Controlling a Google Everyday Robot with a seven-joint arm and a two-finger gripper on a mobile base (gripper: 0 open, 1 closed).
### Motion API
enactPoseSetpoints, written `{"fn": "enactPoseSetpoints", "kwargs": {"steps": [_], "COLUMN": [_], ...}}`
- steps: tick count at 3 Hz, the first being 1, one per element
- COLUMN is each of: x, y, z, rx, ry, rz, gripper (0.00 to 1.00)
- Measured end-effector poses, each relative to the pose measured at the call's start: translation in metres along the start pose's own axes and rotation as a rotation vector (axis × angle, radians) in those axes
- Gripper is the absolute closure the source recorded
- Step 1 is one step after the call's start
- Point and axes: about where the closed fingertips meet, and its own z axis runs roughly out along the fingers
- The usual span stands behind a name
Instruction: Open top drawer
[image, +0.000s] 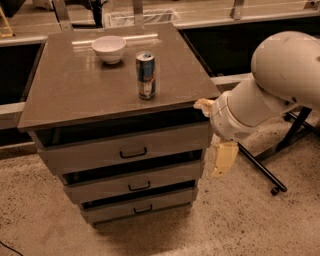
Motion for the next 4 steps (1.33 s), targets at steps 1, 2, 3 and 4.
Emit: {"fn": "enactPoseSetpoints", "kwargs": {"steps": [1, 2, 3, 4], "x": [-0.004, -0.008, -0.026, -0.037], "y": [0.006, 0.012, 0.002, -0.02], "z": [0.008, 0.053, 0.097, 0.132], "rx": [0.013, 0.042, 0.092, 0.116], "ry": [-0.04, -0.095, -0.109, -0.088], "rz": [0.0, 0.007, -0.035, -0.071], "gripper": [0.0, 0.0, 0.0, 0.0]}}
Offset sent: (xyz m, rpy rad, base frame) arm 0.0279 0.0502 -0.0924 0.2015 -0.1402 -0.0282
